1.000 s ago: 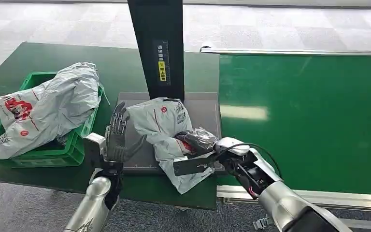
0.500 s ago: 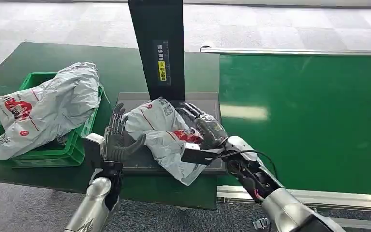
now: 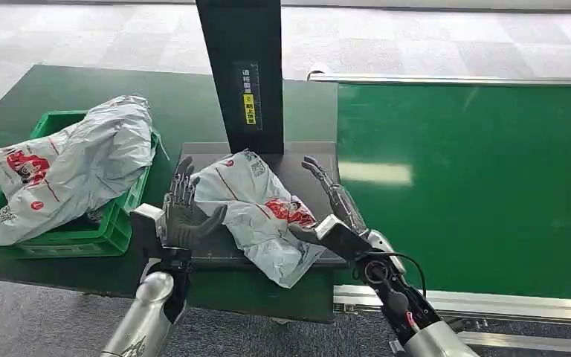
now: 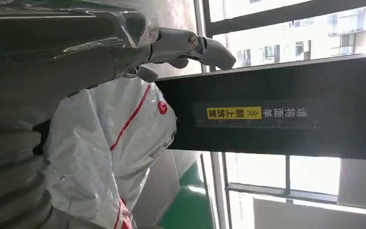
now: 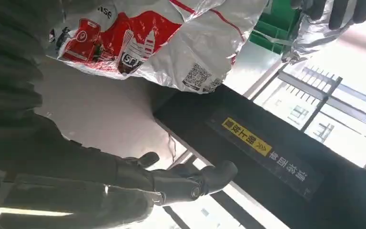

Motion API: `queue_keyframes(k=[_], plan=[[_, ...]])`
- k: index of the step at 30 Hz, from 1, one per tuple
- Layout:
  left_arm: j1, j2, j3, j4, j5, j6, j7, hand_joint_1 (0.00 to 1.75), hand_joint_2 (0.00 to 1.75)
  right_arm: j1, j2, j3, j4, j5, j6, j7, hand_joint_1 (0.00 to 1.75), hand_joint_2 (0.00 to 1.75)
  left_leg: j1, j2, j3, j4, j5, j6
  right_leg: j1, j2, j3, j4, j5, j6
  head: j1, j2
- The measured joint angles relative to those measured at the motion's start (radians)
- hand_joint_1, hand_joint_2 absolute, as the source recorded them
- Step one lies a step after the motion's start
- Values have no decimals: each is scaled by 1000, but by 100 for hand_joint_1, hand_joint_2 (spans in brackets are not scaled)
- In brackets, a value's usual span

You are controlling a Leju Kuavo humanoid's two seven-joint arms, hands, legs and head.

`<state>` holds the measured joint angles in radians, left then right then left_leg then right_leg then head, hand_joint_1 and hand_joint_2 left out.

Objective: Moved the parcel from conveyor to table for the left to box.

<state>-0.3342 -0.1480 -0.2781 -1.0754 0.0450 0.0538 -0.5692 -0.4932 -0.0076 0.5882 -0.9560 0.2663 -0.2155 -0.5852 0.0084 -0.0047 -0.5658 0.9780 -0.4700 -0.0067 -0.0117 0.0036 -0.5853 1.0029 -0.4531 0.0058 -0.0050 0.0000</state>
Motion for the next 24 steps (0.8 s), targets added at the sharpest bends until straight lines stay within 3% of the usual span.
queue_keyframes(k=[11,16,24], plan=[[0,1,-6,10,5,-14,0,0,175,96,18,-94,-46,-114,-32,-50,0,175,0,0,0,0,0,0,0,0,0,0,0,0,0,0],[4,10,-40,9,-56,-53,13,0,175,123,30,-167,-99,-166,-107,-76,0,175,0,0,0,0,0,0,0,0,0,0,0,0,0,0],[12,22,-74,6,-77,-57,19,0,175,145,36,-221,-145,-177,-116,-78,0,175,0,0,-1,0,0,0,0,0,0,0,0,0,0,0]])
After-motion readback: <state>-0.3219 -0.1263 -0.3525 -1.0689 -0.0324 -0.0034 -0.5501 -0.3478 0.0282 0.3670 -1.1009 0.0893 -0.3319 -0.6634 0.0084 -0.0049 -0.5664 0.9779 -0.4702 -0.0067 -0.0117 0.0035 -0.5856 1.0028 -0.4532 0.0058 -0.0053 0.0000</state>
